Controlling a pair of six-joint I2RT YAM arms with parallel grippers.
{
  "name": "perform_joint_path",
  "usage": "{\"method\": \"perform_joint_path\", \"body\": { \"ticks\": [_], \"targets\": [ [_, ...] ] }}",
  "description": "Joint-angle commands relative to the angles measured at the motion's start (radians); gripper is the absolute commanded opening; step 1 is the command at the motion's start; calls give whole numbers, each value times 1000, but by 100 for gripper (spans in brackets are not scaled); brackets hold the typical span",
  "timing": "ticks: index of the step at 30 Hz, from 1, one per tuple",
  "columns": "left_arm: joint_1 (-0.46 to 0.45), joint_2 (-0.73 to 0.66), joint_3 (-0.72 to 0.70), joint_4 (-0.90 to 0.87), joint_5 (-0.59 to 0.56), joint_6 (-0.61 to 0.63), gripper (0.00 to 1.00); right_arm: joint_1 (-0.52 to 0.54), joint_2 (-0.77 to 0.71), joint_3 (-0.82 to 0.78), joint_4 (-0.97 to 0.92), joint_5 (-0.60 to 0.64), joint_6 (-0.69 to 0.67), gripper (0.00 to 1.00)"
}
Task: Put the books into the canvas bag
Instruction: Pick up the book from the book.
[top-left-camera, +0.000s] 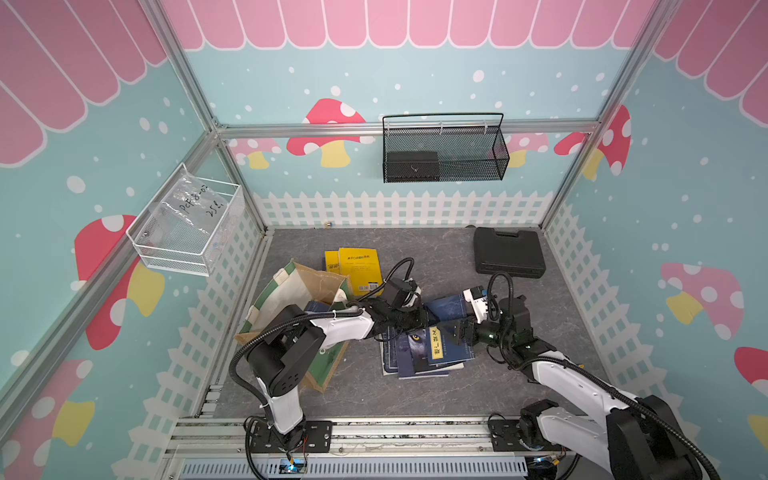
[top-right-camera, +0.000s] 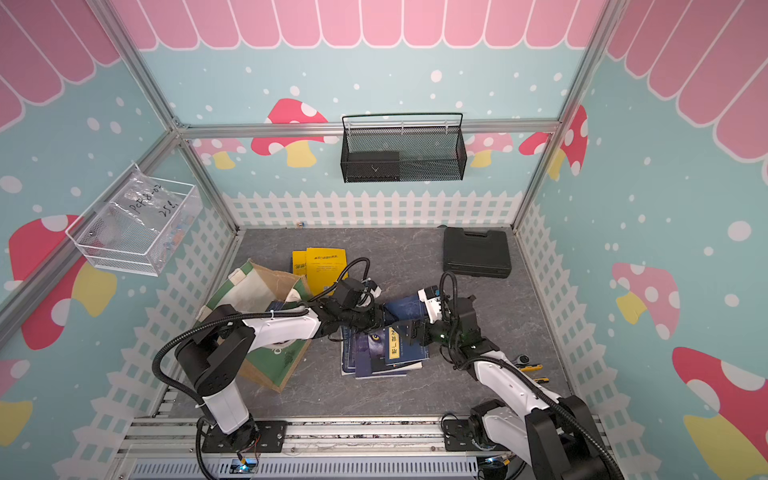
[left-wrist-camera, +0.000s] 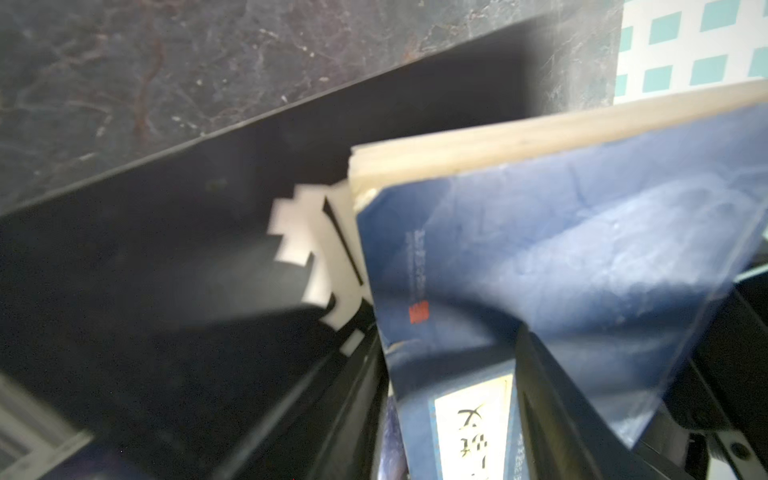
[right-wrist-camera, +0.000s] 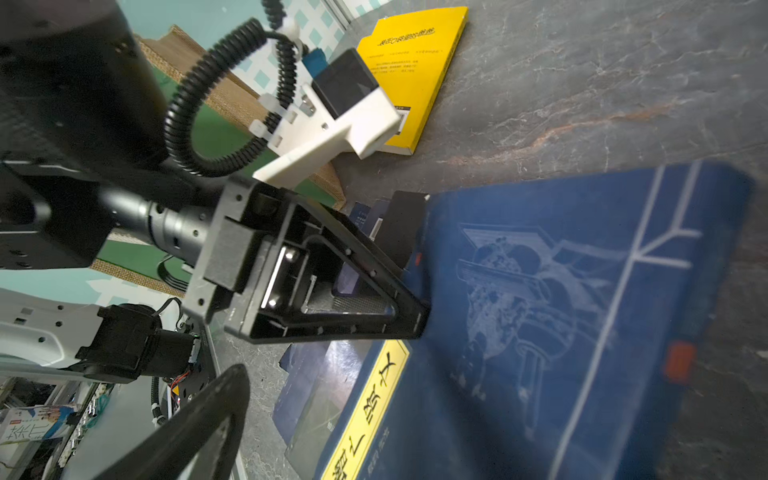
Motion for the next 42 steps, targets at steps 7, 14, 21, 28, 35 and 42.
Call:
{"method": "perform_joint_path", "body": {
  "ticks": [7,14,21,28,35,42],
  "targets": [
    [0,-5,22,112,78,-41,54,-2,-75,28,-102,12,-39,37],
    [19,-90,63,8,139,58,64,-30,-80,70,-175,-8,-90,1],
    [34,-281,256,-474,106,410,79,-89,-101,117,-134,-251,-126,0],
    [35,-380,459,-900,69,718,89,-90,-66,102,179,-552,63,0],
    [34,-440,573,-1127,-91,887,99,-45,-31,125,320,-650,149,0],
    [-29,-345,714,-1290,-129,985,99,56,31,178,274,-662,95,0]
  ]
}}
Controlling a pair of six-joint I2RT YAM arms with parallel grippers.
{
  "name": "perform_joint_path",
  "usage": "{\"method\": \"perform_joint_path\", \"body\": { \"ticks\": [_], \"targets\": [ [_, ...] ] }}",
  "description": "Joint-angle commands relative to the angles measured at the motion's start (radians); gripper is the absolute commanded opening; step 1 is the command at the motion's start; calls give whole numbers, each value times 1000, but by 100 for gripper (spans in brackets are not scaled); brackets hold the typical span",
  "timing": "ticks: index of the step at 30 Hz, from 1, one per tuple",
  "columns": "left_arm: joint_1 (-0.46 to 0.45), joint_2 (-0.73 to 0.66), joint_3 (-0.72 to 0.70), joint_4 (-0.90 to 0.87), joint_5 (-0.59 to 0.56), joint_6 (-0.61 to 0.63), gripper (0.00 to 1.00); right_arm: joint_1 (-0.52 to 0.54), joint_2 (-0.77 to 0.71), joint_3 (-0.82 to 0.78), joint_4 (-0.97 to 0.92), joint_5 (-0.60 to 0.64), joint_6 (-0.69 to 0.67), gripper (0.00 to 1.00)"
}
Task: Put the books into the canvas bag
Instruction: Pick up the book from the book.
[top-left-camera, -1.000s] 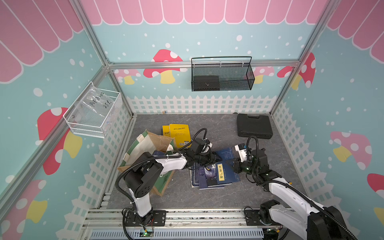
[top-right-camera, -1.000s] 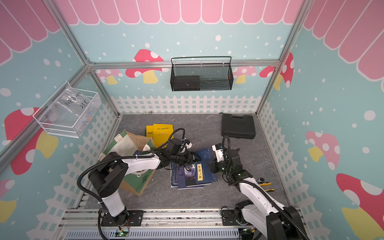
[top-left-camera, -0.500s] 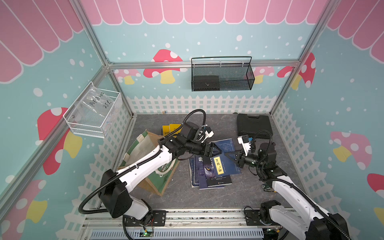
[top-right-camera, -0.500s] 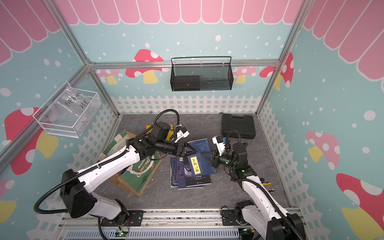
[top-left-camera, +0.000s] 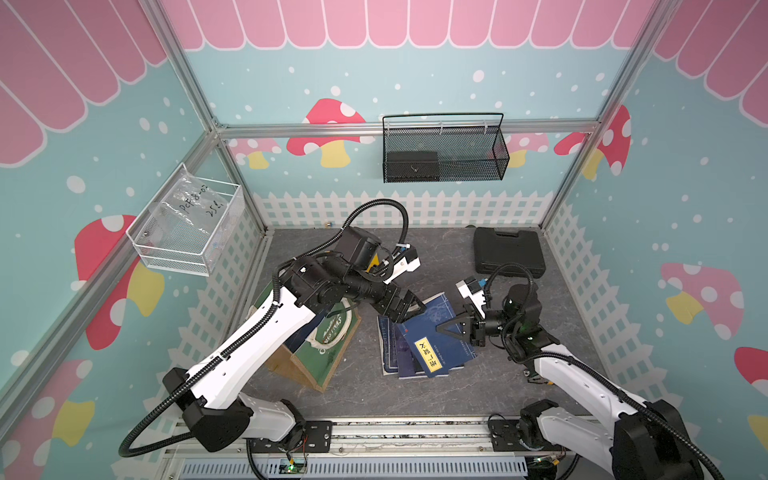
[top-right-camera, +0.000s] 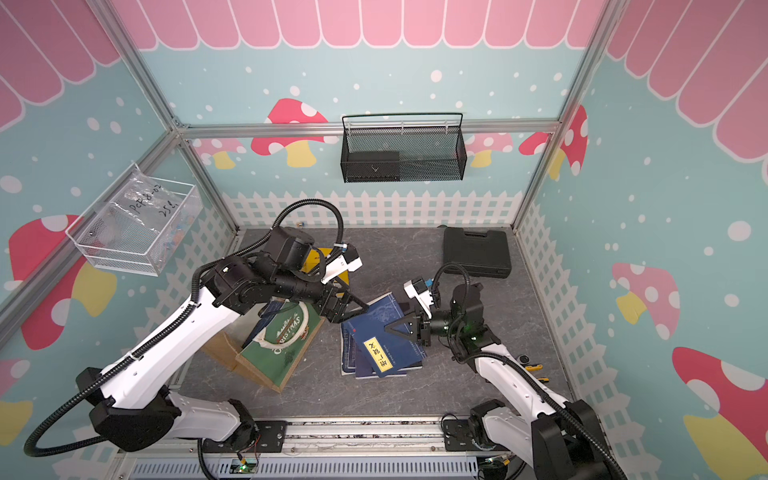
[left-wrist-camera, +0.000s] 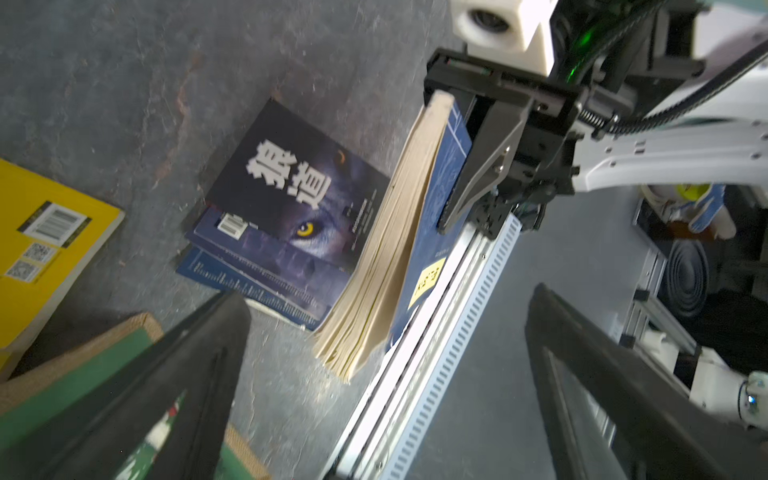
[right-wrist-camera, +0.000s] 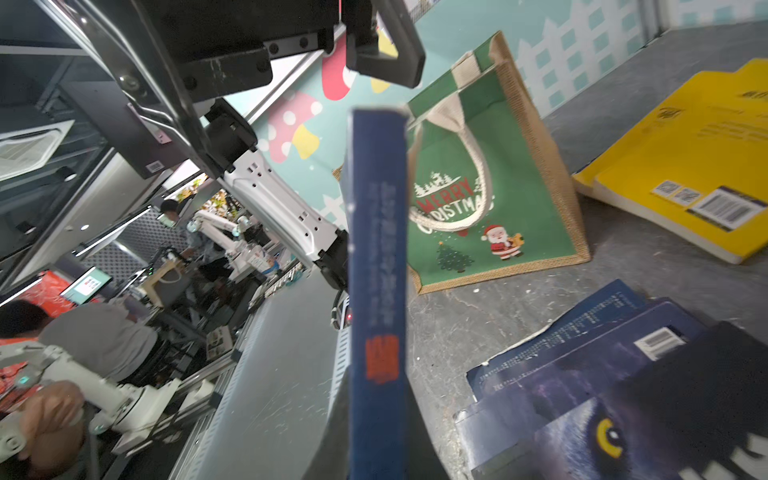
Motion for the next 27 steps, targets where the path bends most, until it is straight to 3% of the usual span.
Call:
{"method": "perform_joint_path", "body": {
  "ticks": [1,3,5,8,10,11,14,17,19,22,27],
  "targets": [
    [-42,57,57,-141,-51,113,98,39,20,67,1,-36,-44,0],
    [-64,94,88,-176,-64,126,95,60,39,94,-38,-32,-76,0],
    [-78,128,110,-207,-68,136,84,75,49,116,-75,-24,-108,0],
    [-87,154,125,-228,-52,141,44,81,60,136,-115,-22,-140,0],
    [-90,158,130,-229,-47,141,4,82,73,144,-135,-18,-154,0],
    [-92,158,132,-229,-64,138,0,82,78,146,-137,-14,-155,1],
    [-92,142,132,-231,-98,134,0,82,82,148,-154,11,-168,13],
    [-77,88,131,-200,-150,99,0,80,77,154,-187,49,-195,46],
    [-30,40,130,-167,-152,52,0,77,71,165,-236,108,-228,73],
    [63,-30,122,-116,-184,-64,0,64,59,174,-295,203,-260,86],
    [180,-154,109,-78,-357,-306,0,33,60,166,-336,320,-270,94]
  ]
}}
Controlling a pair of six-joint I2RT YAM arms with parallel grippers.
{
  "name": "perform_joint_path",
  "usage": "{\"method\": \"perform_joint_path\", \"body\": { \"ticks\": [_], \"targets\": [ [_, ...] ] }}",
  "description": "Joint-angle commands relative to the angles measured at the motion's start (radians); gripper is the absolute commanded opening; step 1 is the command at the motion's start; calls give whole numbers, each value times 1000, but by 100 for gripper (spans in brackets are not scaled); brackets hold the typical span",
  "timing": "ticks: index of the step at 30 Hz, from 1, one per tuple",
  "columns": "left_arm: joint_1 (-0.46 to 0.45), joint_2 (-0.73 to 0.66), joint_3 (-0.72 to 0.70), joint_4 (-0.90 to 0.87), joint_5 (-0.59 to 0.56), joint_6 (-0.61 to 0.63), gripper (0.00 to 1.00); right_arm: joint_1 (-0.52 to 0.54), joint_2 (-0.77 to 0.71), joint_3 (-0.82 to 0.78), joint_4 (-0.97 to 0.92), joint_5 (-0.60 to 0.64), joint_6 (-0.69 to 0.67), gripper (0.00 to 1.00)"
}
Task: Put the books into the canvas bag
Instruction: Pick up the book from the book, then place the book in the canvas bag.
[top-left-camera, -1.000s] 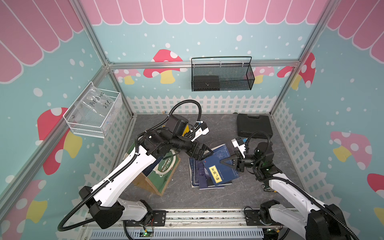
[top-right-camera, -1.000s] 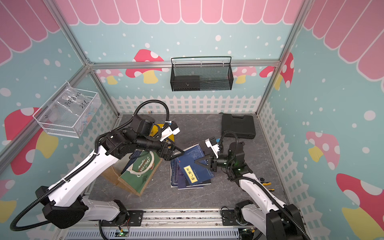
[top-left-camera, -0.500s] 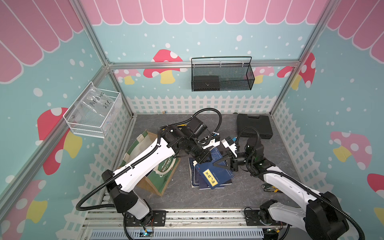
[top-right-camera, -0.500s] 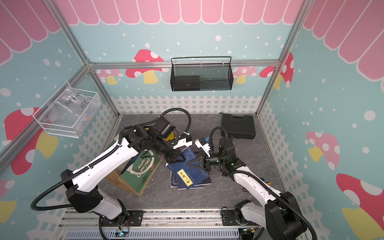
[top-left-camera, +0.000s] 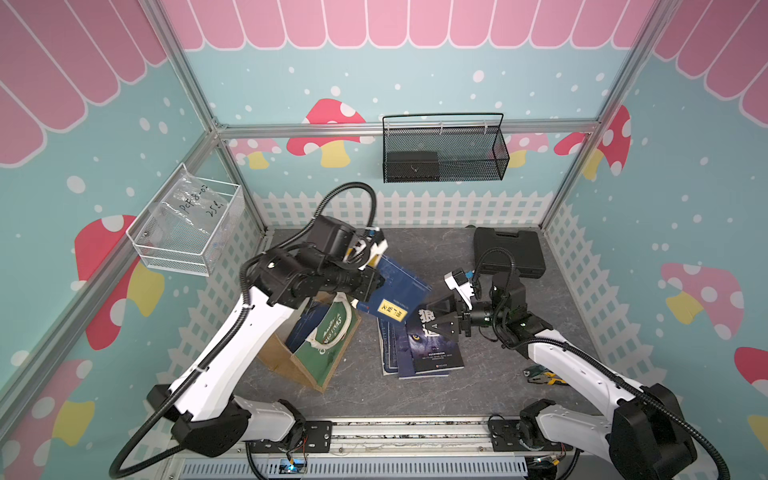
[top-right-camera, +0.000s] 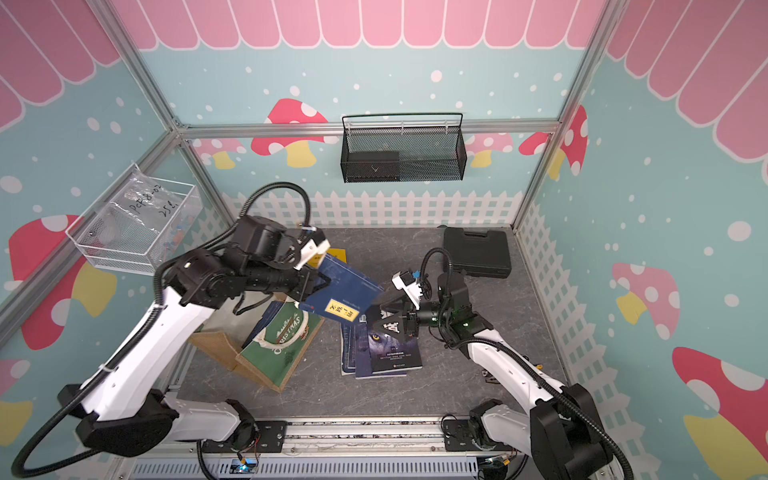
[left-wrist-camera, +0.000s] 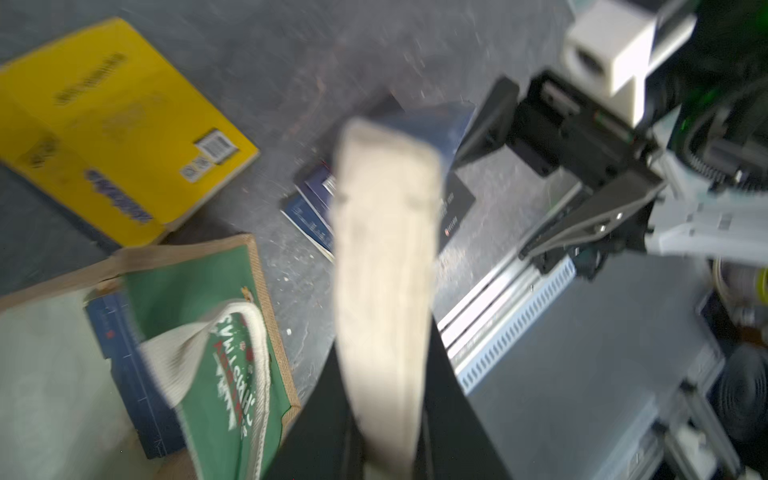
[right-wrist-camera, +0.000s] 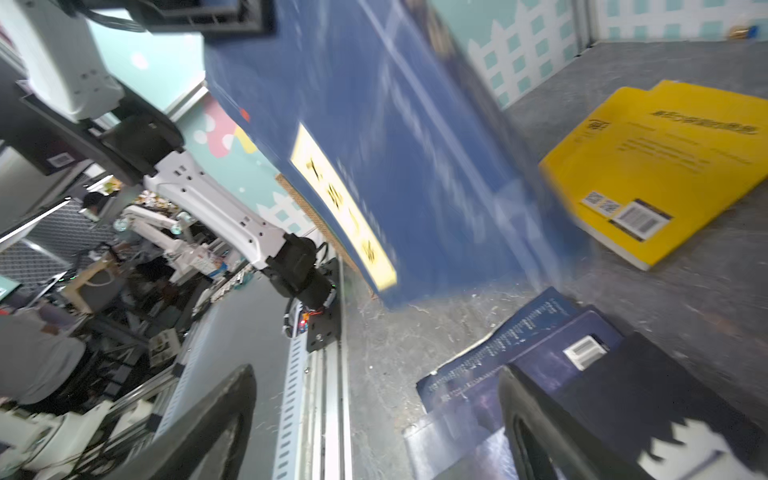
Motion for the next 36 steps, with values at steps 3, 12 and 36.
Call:
{"method": "perform_joint_path", "body": {
  "ticks": [3,12,36],
  "targets": [
    [87,-137,-14,55,-234,-274,0,-16,4,22,-86,148,-50,97],
    [361,-333,-87,8,-404,-541,0,-16,29,37,-130,239,-81,97],
    [505,-371,-416,-38,-316,-1054,0,-19,52,31,-138,238,-82,97]
  ]
}}
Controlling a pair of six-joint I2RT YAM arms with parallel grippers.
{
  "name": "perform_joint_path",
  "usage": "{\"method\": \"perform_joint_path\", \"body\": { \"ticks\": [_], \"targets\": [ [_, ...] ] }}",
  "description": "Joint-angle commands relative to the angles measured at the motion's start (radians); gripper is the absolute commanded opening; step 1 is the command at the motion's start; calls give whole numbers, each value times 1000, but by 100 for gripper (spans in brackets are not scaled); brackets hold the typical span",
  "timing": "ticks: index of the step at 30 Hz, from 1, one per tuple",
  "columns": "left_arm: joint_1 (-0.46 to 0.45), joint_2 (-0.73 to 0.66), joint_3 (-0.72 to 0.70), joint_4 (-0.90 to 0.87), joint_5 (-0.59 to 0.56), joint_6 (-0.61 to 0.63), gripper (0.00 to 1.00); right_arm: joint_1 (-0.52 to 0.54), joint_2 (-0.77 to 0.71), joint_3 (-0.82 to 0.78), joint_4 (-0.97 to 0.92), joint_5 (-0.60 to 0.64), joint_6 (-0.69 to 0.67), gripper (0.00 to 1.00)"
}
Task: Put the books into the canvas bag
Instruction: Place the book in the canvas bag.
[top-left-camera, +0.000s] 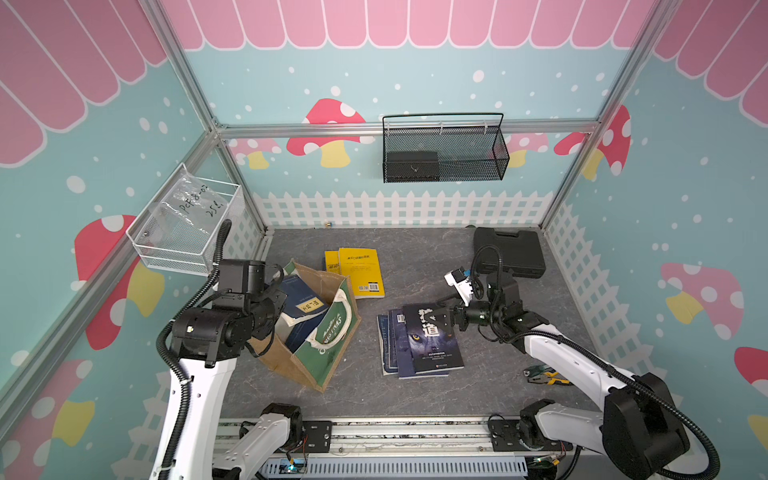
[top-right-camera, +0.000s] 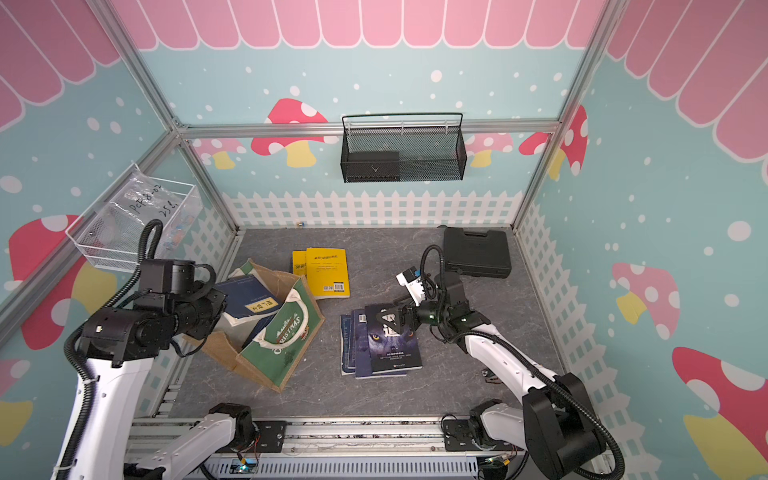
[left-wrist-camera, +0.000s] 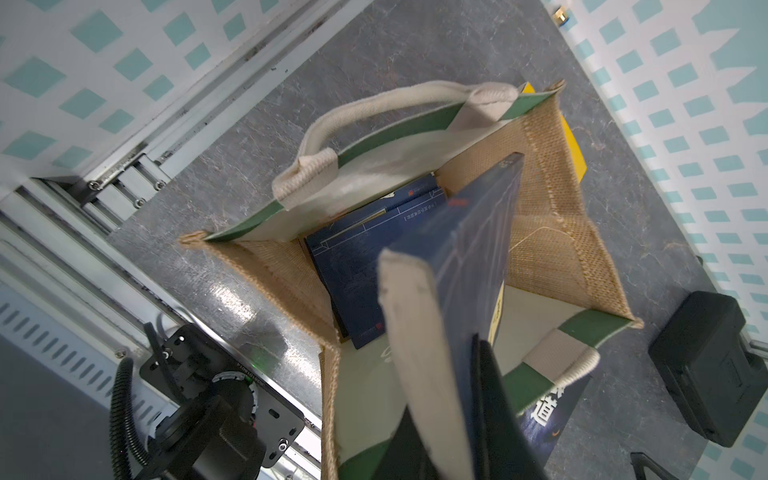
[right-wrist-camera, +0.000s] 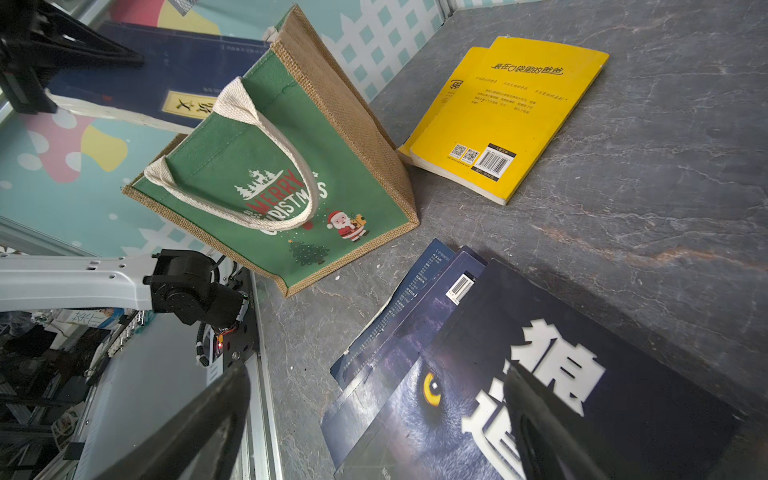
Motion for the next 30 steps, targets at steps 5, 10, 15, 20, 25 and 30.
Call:
{"method": "perform_joint_path", "body": {
  "ticks": [5,10,15,20,25,30],
  "targets": [
    [5,8,-136,205,22,-125,0,-4,-13,12,-7,3,-21,97],
    [5,44,-195,286,47,-170,0,-4,-4,12,-5,9,-22,97],
    [5,63,-264,356,39,-199,1,-4,4,14,-6,2,-22,97],
    [5,85,-276,383,45,-184,28,-4,-6,6,-10,8,-21,97],
    [9,80,-282,396,51,-174,46,-4,-8,7,-11,11,-19,97],
    [8,48,-266,413,42,-119,70,-4,-8,10,-8,7,-19,97]
  ]
}}
